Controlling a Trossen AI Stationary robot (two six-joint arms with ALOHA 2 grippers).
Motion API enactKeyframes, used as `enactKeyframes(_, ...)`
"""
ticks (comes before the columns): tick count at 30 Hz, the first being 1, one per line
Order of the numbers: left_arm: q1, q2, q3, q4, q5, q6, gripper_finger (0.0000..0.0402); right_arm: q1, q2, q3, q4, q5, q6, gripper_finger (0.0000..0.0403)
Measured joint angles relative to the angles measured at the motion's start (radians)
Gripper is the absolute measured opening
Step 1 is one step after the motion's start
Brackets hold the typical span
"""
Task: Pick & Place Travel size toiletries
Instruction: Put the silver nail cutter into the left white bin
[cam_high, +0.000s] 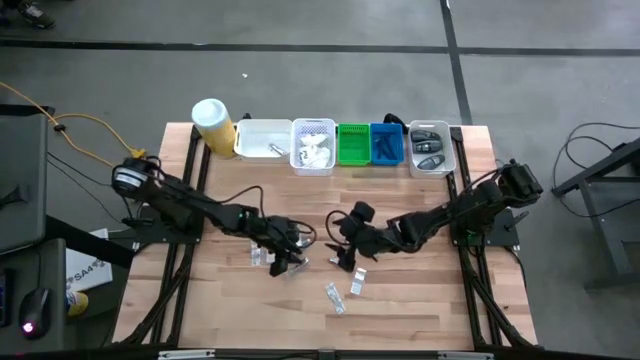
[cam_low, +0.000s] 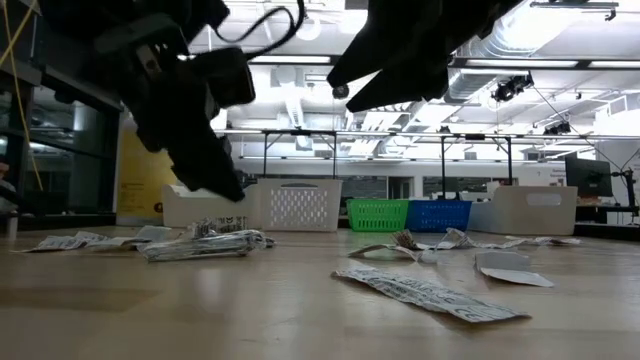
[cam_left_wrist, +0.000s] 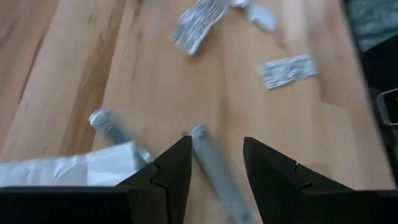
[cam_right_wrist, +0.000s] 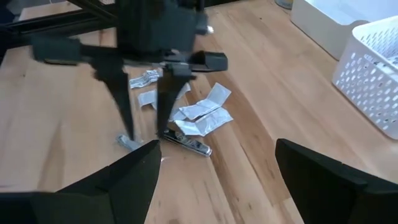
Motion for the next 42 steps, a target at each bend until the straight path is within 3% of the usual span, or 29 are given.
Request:
enactKeyframes(13, 0.039, 0.048, 0.0, -0.095, -0.212, -0.025, 0.0145, 0.023, 0.0, 0.0, 0.001, 0.0, 0.03, 0.0309)
enactKeyframes(21, 0.038, 0.048, 0.0, -0.092, -0.123, -0.048, 0.0145, 0.022, 0.0, 0.0, 0.001, 0.0, 0.03, 0.0309)
enactKeyframes(35, 0.029, 0.048, 0.081, -0.152, -0.108, -0.074, 0.0145, 0.022, 0.0, 0.0, 0.0, 0.0, 0.048, 0.0309)
enactKeyframes(42, -0.039, 0.048, 0.167, -0.318, -0.3, -0.085, 0.0145, 0.022, 0.001, 0.0, -0.003, -0.001, 0.048, 0.0309)
